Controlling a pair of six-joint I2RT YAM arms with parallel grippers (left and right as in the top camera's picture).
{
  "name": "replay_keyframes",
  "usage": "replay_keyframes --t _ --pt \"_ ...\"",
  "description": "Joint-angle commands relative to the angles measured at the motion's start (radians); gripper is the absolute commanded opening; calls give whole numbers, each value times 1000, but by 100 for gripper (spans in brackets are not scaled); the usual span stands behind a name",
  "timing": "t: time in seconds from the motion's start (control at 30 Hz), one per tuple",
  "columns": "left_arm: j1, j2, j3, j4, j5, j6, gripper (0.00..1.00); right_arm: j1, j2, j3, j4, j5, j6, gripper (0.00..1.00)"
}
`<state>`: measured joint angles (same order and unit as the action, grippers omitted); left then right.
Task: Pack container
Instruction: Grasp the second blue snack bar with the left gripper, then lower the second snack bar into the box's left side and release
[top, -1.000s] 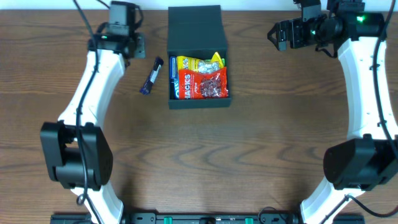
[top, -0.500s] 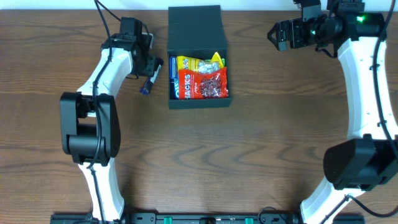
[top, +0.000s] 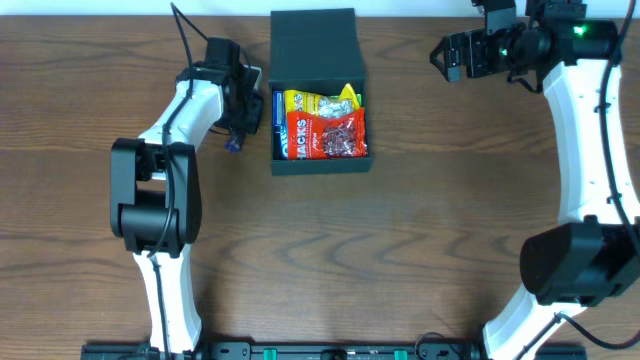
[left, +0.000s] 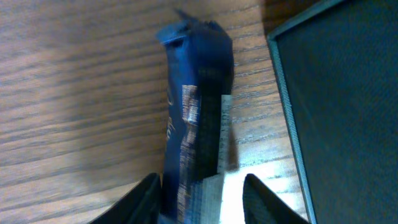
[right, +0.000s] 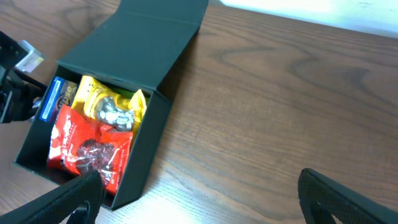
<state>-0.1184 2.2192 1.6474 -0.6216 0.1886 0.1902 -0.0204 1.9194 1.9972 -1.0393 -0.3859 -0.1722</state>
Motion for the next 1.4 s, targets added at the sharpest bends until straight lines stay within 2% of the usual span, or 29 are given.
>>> replay_keyframes --t 0.0,0.07,0.13,0.27,0.5,0.73,0.9,1.1,1.2,1.37 --pt "0 26 1 1 10 12 34 -5 -13 3 -1 -8 8 99" --pt "0 27 1 3 -19 -4 20 -5 -13 3 -1 -8 8 99" --pt "0 27 1 7 -71 -36 12 -5 -13 3 -1 -8 8 99" --pt "0 20 7 2 -130 -97 7 -5 -13 3 0 -7 8 99" --pt "0 -107 37 -2 -138 -129 6 -5 -13 3 11 -7 8 99" --pt "-33 -267 39 -13 -130 -315 6 -5 -13 3 14 -7 8 99" --pt "-107 -276 39 -23 -87 -418 6 -5 -13 3 14 -7 8 99" --pt "-219 -267 38 -25 -162 -488 6 -5 -13 3 13 -7 8 99" --pt "-259 -247 38 -23 -163 -549 6 -5 -13 3 11 -7 8 99" --pt "-296 -213 38 -21 -174 -576 6 -5 -13 3 2 -7 7 99"
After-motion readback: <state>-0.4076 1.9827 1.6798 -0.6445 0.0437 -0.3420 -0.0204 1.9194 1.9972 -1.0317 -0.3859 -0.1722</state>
